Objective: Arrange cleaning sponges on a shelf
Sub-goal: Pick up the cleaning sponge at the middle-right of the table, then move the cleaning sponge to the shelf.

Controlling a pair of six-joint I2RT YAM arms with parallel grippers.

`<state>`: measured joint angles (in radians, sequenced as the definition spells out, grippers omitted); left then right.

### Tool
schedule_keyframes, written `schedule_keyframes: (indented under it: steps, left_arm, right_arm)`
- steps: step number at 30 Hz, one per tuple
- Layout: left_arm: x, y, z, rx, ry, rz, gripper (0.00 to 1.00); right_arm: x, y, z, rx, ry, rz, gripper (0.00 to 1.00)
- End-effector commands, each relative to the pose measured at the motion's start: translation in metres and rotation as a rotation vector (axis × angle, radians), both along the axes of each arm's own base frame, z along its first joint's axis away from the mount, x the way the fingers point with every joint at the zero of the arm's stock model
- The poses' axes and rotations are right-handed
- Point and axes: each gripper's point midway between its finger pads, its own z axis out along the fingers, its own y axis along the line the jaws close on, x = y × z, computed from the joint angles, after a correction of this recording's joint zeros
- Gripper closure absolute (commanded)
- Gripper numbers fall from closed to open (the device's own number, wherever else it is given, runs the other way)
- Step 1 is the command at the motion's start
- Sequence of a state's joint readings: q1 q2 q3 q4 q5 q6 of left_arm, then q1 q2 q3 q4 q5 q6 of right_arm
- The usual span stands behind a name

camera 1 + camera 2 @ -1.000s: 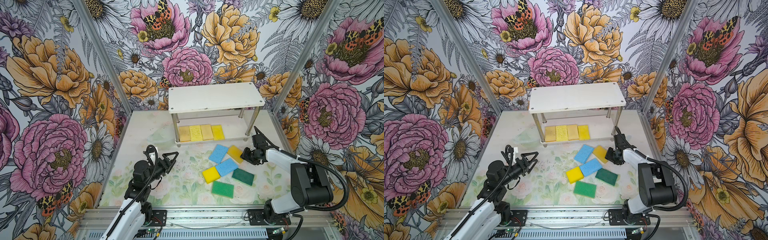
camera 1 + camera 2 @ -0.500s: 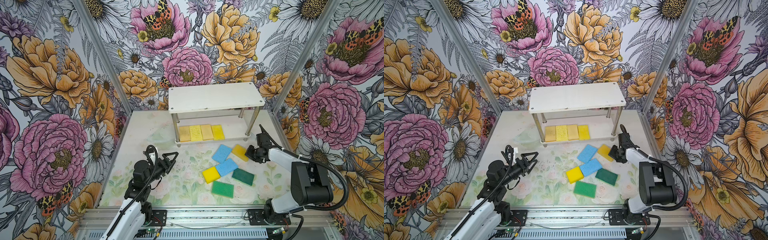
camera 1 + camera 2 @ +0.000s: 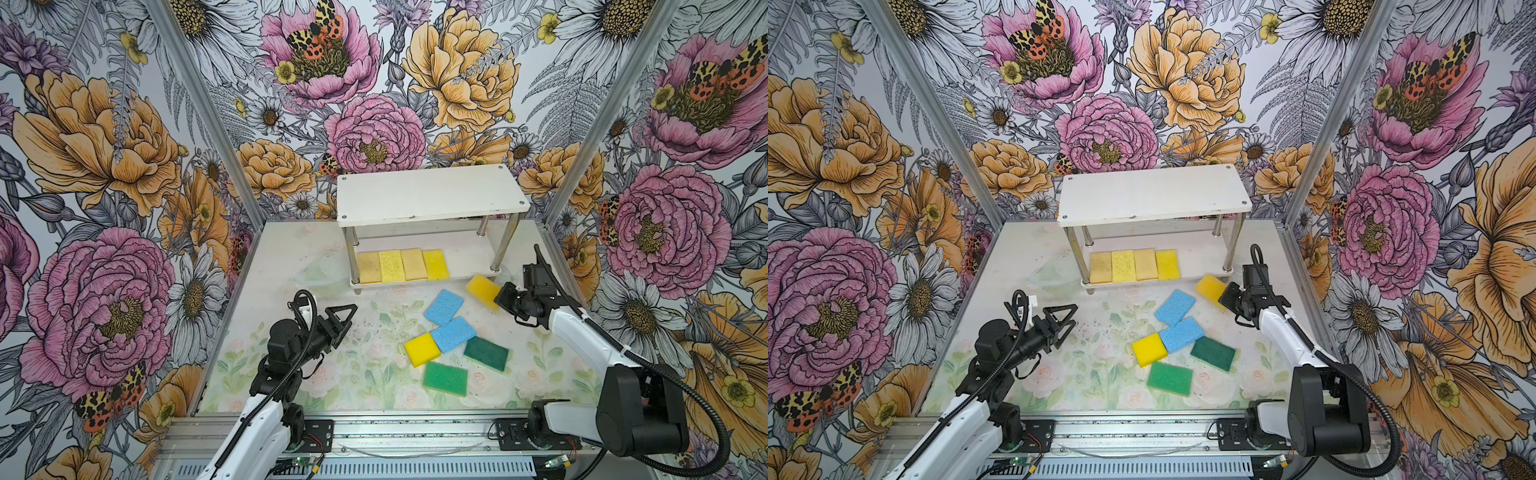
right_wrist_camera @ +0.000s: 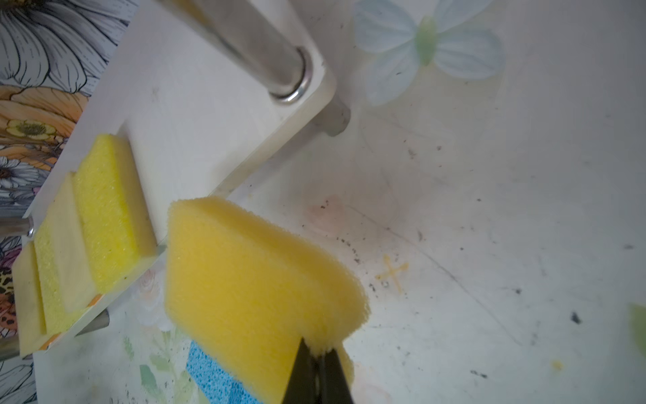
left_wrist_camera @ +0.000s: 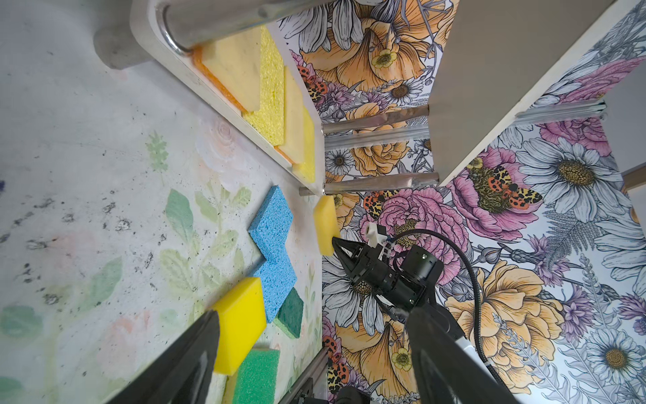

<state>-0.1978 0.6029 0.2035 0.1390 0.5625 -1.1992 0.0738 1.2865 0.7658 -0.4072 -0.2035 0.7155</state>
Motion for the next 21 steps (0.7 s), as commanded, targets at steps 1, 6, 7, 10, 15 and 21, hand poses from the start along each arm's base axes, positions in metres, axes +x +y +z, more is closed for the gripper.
schedule_keyframes:
  steps: [1,6,7,10,15,21]
  left_arm:
    - [0.0,0.002,0.006,-0.001,-0.037,0.005,0.15]
    - [-0.001,0.002,0.006,-0.001,-0.034,0.003,0.15]
    - [-0.001,0.003,0.006,-0.001,-0.037,0.004,0.15]
    - [-0.001,0.003,0.007,-0.005,-0.036,0.006,0.15]
    - [-0.002,0.003,0.005,-0.004,-0.031,0.008,0.15]
    - [-0.002,0.005,0.005,-0.004,-0.032,0.012,0.15]
  right_arm:
    - [-0.008,0.023,0.01,0.058,-0.02,0.029,1.0]
    - [-0.013,0.046,0.007,0.067,-0.005,0.086,1.0]
    - [-0.015,0.049,0.006,0.067,0.0,0.096,1.0]
    - [-0.016,0.057,0.002,0.06,0.013,0.119,1.0]
    - [-0.014,0.072,-0.001,0.049,0.026,0.161,1.0]
    - [-0.008,0.081,-0.008,0.037,0.033,0.183,1.0]
